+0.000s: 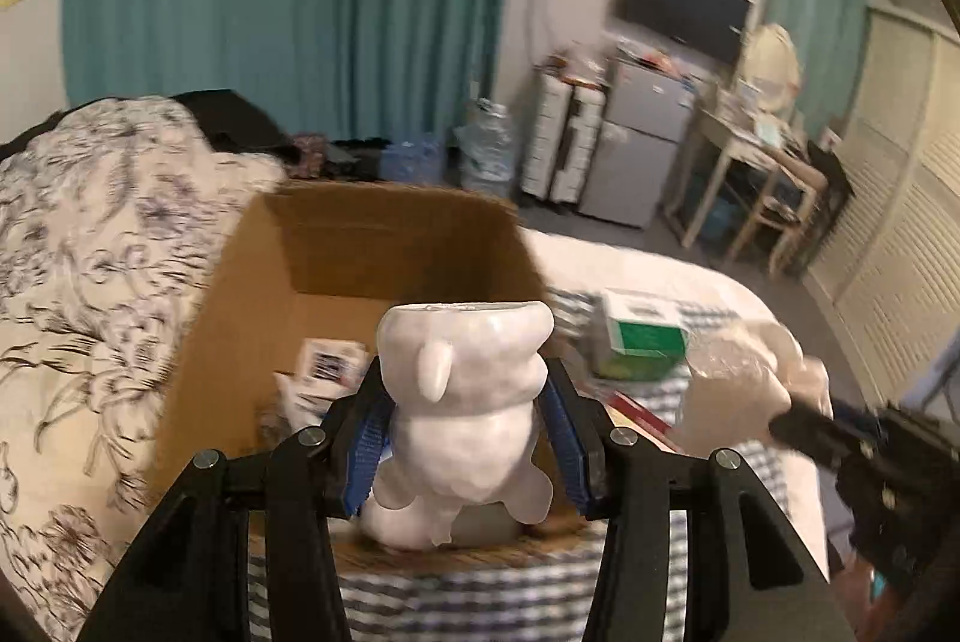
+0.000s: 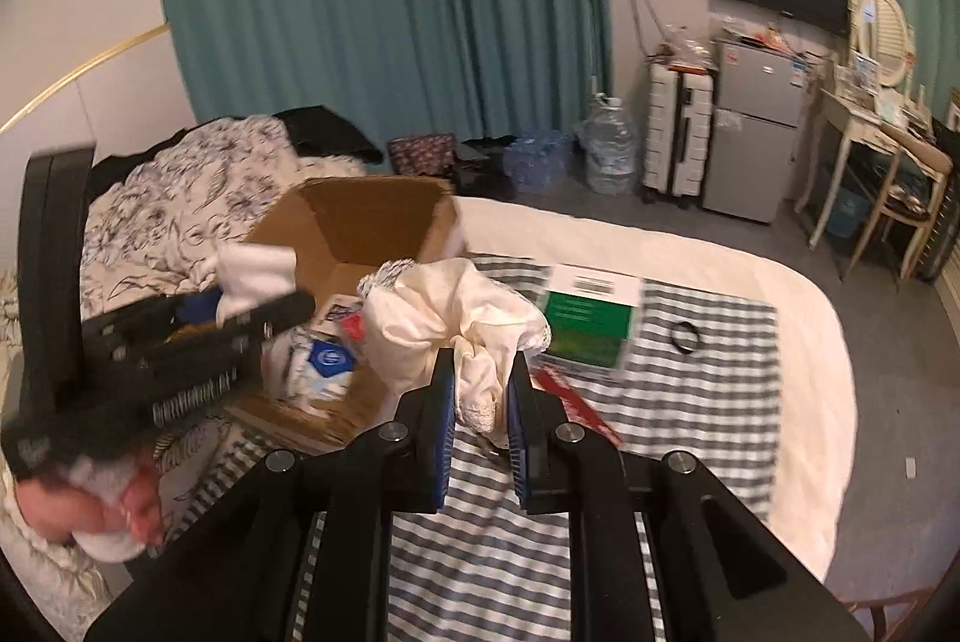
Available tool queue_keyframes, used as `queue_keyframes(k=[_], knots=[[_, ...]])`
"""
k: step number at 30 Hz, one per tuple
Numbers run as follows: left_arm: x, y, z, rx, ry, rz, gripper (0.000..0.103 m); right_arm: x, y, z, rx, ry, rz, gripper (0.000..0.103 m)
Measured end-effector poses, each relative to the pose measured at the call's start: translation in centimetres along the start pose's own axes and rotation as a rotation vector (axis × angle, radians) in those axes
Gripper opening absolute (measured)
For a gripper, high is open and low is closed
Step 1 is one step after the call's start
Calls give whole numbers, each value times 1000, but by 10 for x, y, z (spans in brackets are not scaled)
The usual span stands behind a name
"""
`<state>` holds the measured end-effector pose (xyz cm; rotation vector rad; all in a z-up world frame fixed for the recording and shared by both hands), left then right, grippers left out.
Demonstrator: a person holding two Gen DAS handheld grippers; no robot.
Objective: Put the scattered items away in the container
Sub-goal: 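Carry the bear toy and cloth into the cardboard box and release, then move both tools back over the red-white medicine box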
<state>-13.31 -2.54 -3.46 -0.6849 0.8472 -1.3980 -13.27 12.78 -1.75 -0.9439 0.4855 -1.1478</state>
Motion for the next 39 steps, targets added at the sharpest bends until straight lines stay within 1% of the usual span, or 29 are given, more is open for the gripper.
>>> queue_keyframes(k=[3,7,8,9,10,11,12,13,14,15,17,19,22,23,25,26,27,29,32,34,35,36,37,38,39], knots=[[25,-4,-8,-12,-34,12,50,28,-6,-21,4,-41,7,15],[45,1,-19,2,-42,26,52,57,-17,-51,10,-89,-6,15],[47,2,-21,5,-41,19,59,62,-21,-58,2,-86,-6,16],[49,3,-23,6,-43,11,73,64,-25,-63,-7,-79,-8,27],[51,3,-24,6,-48,8,80,65,-29,-67,-20,-59,-10,49],[52,3,-25,0,-53,6,88,65,-33,-69,-35,-35,-14,60],[51,2,-23,-8,-48,4,91,62,-37,-69,-55,-5,-24,71],[49,2,-22,-11,-41,2,91,58,-41,-66,-77,13,-42,71],[46,2,-22,-13,-27,-2,92,57,-43,-65,-80,11,-51,71],[41,3,-21,-12,-15,-7,94,52,-45,-63,-76,11,-62,71],[34,5,-18,-11,-1,-9,94,39,-44,-54,-74,39,-72,71],[18,10,-12,-12,44,-16,94,21,-41,-40,-61,73,-71,71],[-19,22,0,-10,141,-46,94,-9,-29,-16,-44,126,-66,72],[-33,27,4,-7,171,-58,96,-18,-25,-8,-38,145,-60,72],[-63,40,10,5,237,-85,103,-40,-13,9,-33,194,-53,75],[-76,47,12,6,265,-94,103,-51,-6,17,-33,214,-54,76],[-89,54,12,6,287,-115,103,-64,2,25,-37,237,-66,77],[-112,65,10,6,308,-173,103,-87,15,33,-32,261,-117,77],[-137,83,-6,19,286,-271,103,-117,29,37,-24,251,-211,77],[-140,96,-25,54,242,-306,103,-125,28,35,-27,239,-240,77],[-139,99,-32,37,186,-341,103,-128,27,34,-33,224,-248,77],[-140,100,-33,1,161,-379,103,-128,28,32,-36,210,-249,77],[-141,101,-35,-25,153,-423,103,-129,28,28,-33,200,-242,77],[-144,106,-38,-22,146,-458,103,-129,30,24,-27,193,-233,77],[-145,111,-43,-8,121,-486,103,-129,33,18,-17,186,-222,77]])
Point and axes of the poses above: each gripper's, at about its wrist camera, not at the fingertips, and z roughly against the way its jaws point, x to its left, y to its underside, the point moved 9 cm from there along -z, roughly the way its jaws point, and after that the axes turned 7 degrees about -x, right-handed, at the moved point
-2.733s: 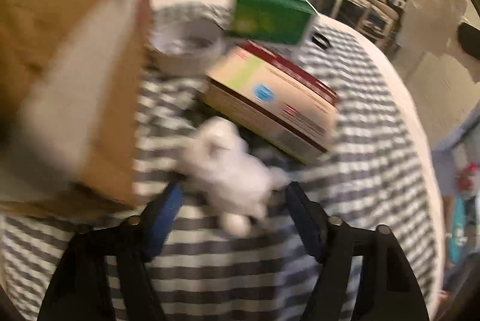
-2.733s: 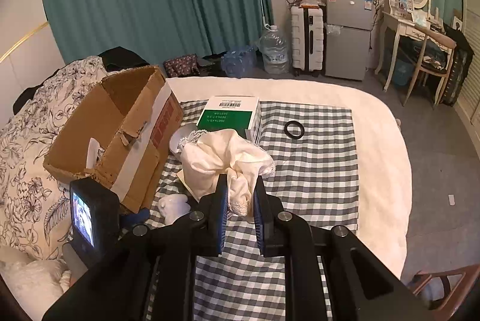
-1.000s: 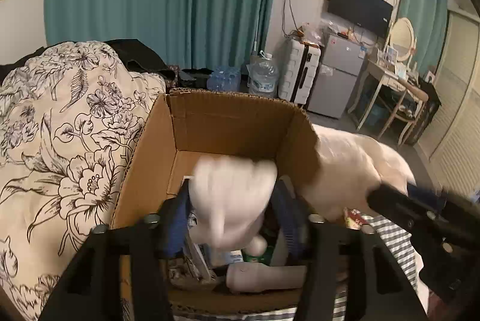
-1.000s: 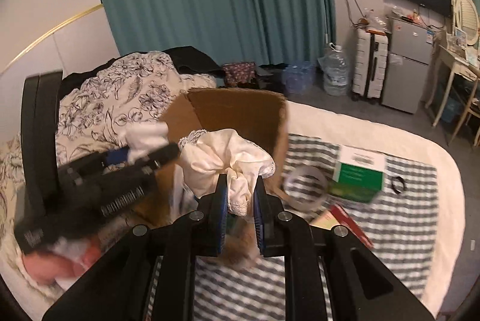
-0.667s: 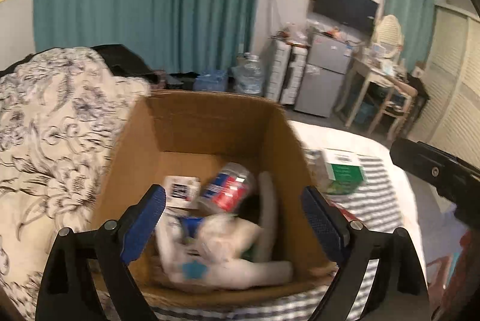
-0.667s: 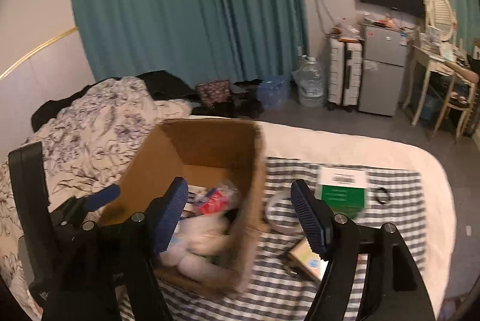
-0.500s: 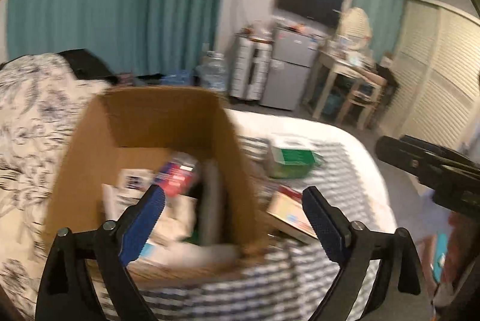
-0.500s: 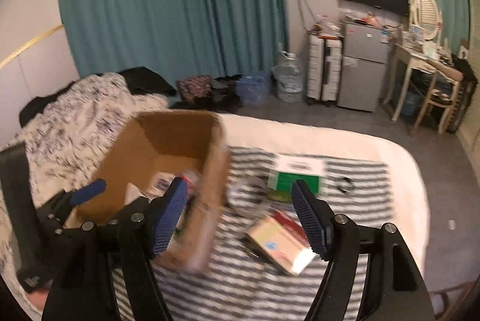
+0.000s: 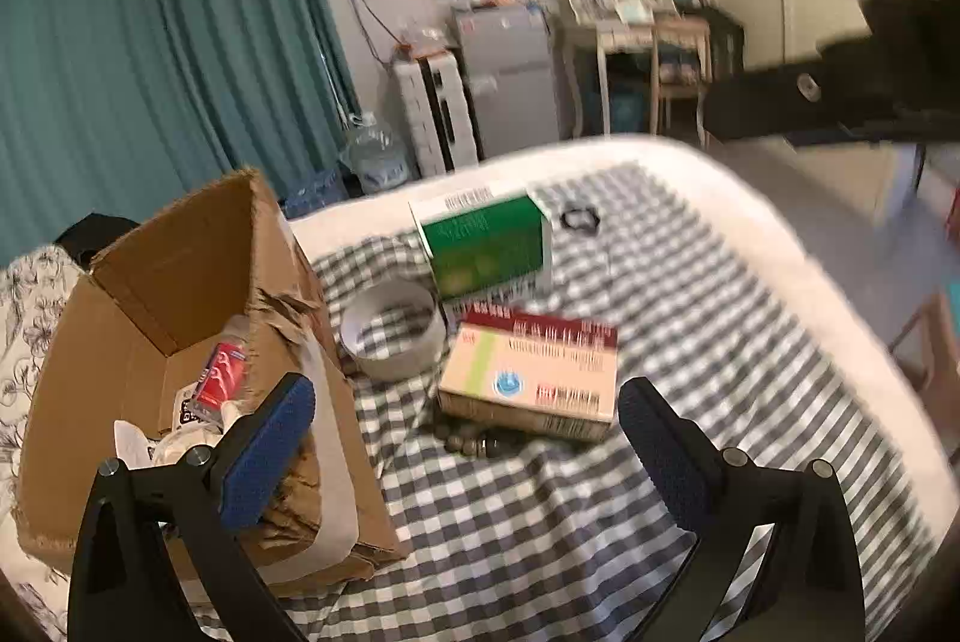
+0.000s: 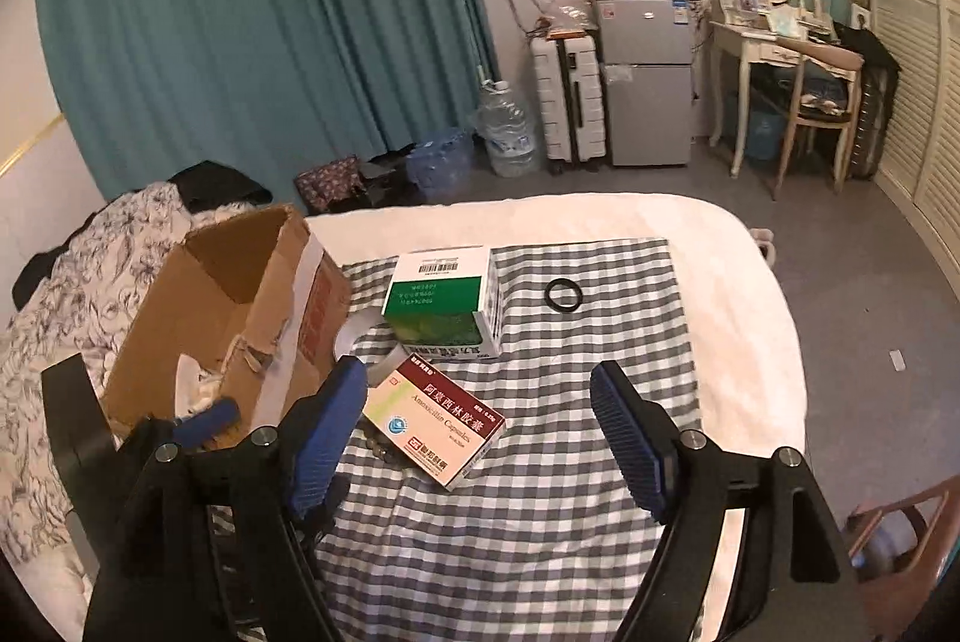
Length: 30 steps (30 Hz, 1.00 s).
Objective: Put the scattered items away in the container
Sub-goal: 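Move both tools back over the red-white medicine box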
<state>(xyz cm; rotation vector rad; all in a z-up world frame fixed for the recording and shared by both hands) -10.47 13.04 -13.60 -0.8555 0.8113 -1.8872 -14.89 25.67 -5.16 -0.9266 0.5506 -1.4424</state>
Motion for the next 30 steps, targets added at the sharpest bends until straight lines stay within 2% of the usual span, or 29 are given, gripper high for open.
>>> queue_keyframes(k=[2,5,7,11,13,18,21,23,25,28,30], knots=[[-6,3,-4,-4,-25,-44,103,-1,8,-12,32,1,13,77],[-24,8,-12,12,8,-65,103,-8,18,-26,73,20,14,77],[-28,10,-17,23,7,-76,103,-11,21,-29,81,15,9,77],[-25,15,-24,22,-68,-137,103,-16,18,-28,72,19,8,77],[-26,16,-22,25,-51,-135,103,-18,17,-27,68,26,-1,77],[-35,12,-11,25,24,-73,103,-17,13,-20,55,35,-4,77],[-36,25,-18,93,73,-14,103,-12,12,-17,51,34,9,77],[-26,35,-28,149,59,40,103,-9,13,-15,50,36,17,77],[-10,39,-33,162,-5,70,103,-8,13,-14,51,39,23,77],[12,40,-28,157,-17,205,103,-8,13,-12,45,40,18,77],[34,44,-26,164,-32,336,103,-10,12,-12,42,41,9,77]])
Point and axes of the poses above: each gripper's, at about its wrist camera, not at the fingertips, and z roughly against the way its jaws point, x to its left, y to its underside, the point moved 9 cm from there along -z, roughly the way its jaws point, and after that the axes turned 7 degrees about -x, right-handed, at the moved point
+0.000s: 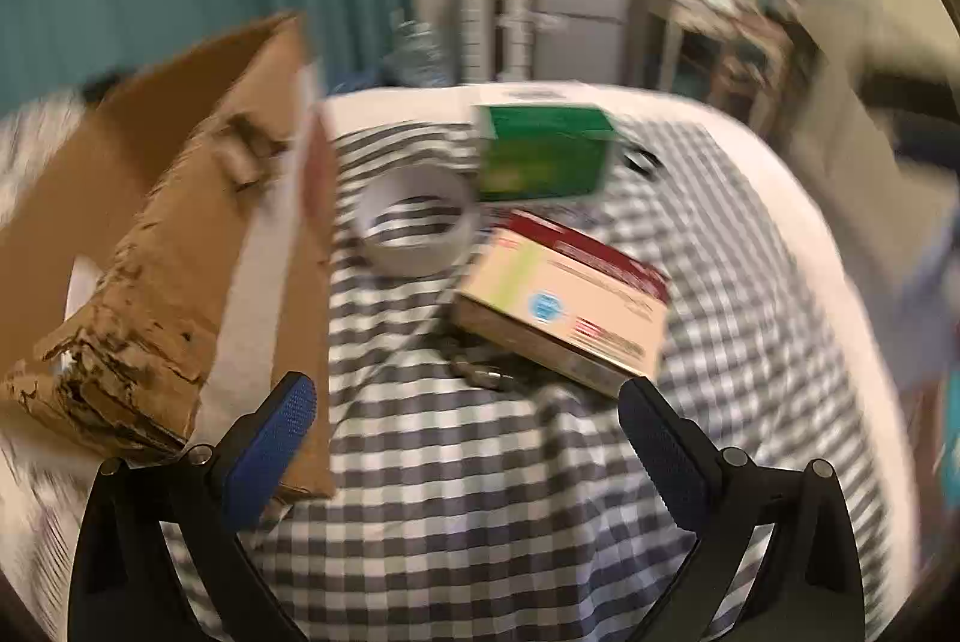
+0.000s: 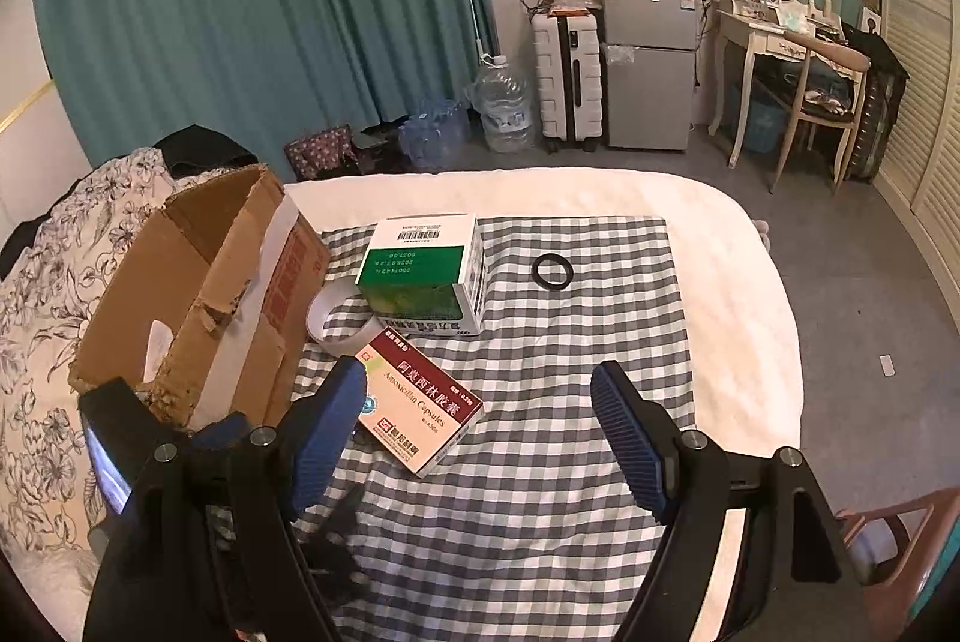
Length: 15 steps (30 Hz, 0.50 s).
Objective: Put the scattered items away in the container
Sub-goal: 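Move both tools back over the red-white medicine box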
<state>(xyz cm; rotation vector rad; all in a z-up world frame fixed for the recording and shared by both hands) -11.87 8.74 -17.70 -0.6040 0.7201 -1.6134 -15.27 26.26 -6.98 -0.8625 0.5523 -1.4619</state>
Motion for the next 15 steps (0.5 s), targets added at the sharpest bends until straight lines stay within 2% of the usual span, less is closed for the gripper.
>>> queue_keyframes(k=[2,3,7,10,12,15], knots=[[16,-2,1,0,-7,82,103,-3,0,-1,0,0,-11,77],[17,-2,3,1,14,101,103,-5,0,-2,3,1,-16,77],[13,4,0,50,19,118,103,-7,-1,-1,3,-7,-25,77],[8,19,-13,138,11,145,103,-6,-2,-1,-1,-20,-23,77],[8,31,-24,195,36,211,103,-7,-3,-2,3,-24,-24,77],[8,37,-30,220,46,301,103,-12,-6,-3,1,-20,-28,77]])
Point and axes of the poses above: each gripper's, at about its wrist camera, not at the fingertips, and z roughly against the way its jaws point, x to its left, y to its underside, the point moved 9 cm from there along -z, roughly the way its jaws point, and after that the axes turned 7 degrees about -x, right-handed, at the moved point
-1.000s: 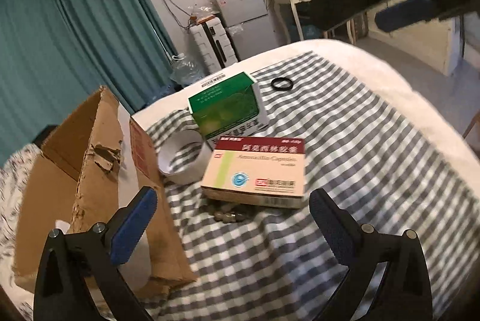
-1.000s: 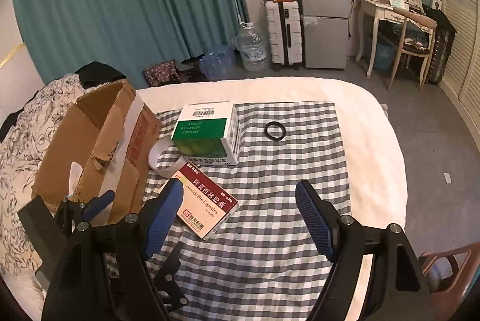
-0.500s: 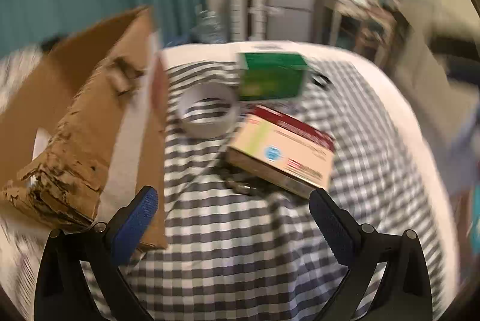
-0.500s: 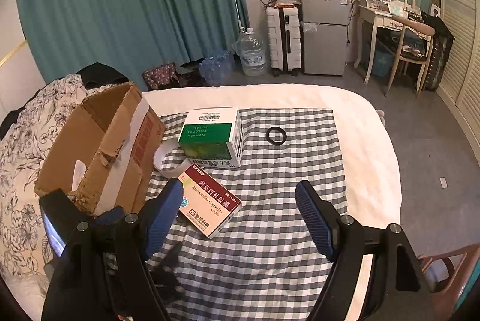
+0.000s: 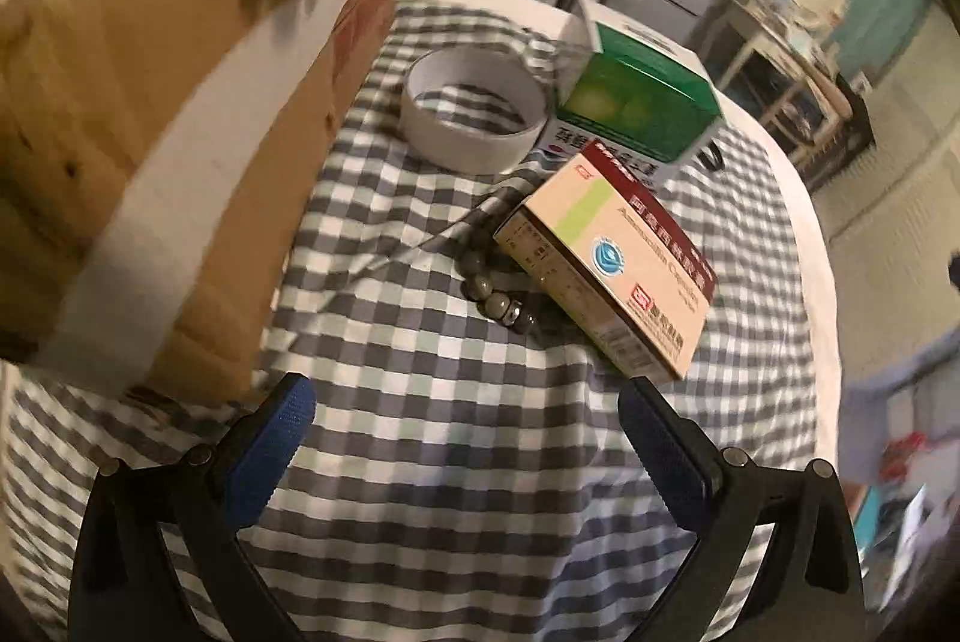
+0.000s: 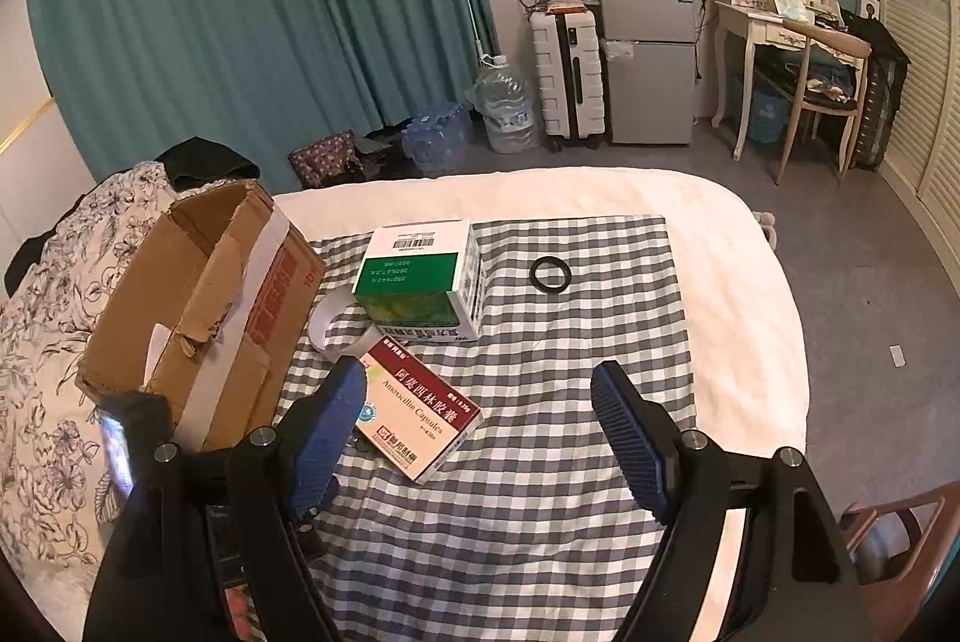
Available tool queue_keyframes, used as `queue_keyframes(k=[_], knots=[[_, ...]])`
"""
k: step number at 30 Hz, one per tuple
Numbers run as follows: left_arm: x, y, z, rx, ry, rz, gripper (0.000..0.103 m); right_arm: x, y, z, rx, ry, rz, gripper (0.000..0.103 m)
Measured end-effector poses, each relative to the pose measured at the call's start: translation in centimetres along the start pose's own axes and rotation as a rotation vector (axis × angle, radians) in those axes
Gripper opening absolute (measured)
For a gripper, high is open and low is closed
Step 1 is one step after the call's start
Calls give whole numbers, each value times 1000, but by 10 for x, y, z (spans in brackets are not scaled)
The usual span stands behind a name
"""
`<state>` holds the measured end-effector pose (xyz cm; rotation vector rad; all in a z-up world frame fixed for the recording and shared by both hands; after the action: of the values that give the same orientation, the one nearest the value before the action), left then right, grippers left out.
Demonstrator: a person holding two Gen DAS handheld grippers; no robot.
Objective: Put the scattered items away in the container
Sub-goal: 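Move both tools back over the red-white medicine box, then grasp the red-white medicine box with the left tool while the right grasps the green box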
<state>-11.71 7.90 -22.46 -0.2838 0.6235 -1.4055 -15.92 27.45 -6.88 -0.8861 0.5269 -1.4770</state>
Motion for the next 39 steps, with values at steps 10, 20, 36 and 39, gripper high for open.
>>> queue_keyframes(k=[10,20,36,39], knots=[[-53,-13,-25,-31,108,116,103,-26,3,-11,12,7,-52,77],[-60,-40,-57,-67,154,242,66,-50,7,-21,12,68,-37,77],[-94,-42,19,-178,17,-207,38,-71,9,-25,15,107,-43,77],[-100,-30,-12,-99,13,-219,39,-70,7,-21,10,109,-41,77]])
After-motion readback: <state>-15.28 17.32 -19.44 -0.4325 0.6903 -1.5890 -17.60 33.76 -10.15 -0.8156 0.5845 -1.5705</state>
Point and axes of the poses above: each gripper's, at about its wrist camera, not at the fingertips, and z roughly against the way its jaws point, x to its left, y to its underside, the point moved 9 cm from there along -z, roughly the way its jaws point, and after that the axes turned 7 degrees about -x, right-handed, at the moved point
